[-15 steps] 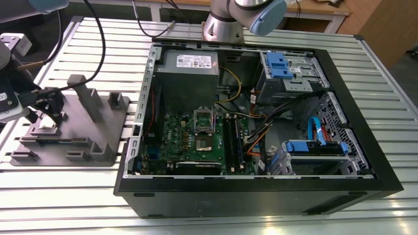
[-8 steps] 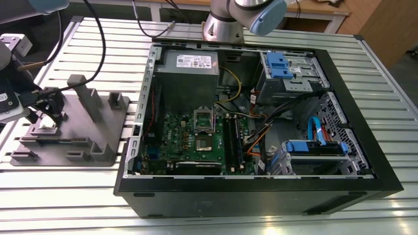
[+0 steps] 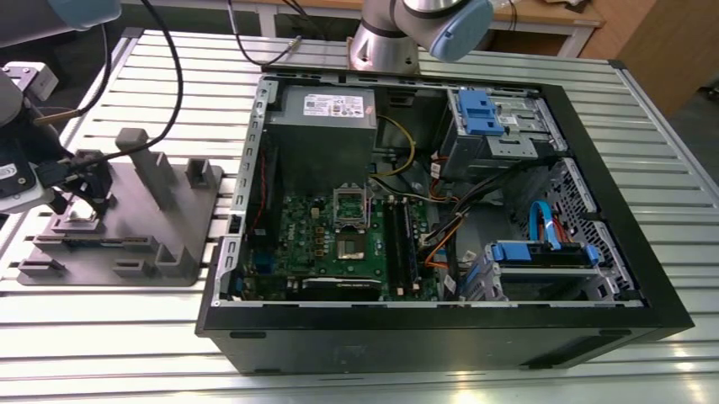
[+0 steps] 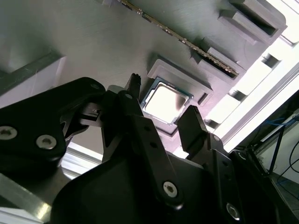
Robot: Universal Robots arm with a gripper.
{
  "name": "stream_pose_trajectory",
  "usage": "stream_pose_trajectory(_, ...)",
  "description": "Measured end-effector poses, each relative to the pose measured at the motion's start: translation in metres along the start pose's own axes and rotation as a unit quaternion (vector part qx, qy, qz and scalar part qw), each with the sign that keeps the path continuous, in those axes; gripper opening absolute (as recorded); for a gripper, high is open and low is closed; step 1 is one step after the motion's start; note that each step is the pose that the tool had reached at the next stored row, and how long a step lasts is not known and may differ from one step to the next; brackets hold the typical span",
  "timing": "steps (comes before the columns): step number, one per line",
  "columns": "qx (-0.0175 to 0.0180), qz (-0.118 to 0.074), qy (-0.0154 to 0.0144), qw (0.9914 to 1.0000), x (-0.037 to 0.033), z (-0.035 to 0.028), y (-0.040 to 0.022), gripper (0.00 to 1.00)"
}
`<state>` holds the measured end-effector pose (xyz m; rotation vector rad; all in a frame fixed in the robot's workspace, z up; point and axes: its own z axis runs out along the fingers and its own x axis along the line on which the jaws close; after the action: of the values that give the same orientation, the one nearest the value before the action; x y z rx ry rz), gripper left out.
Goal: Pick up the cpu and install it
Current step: 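Pick up the cpu and move it towards the insertion slot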
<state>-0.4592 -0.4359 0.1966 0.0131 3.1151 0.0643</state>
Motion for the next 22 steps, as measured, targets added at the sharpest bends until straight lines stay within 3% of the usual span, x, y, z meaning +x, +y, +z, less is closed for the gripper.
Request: stream_pose_trajectory(22, 0.0001, 0.002, -0.0001, 1.00000, 0.0044, 0.0066, 0.0040, 0.59)
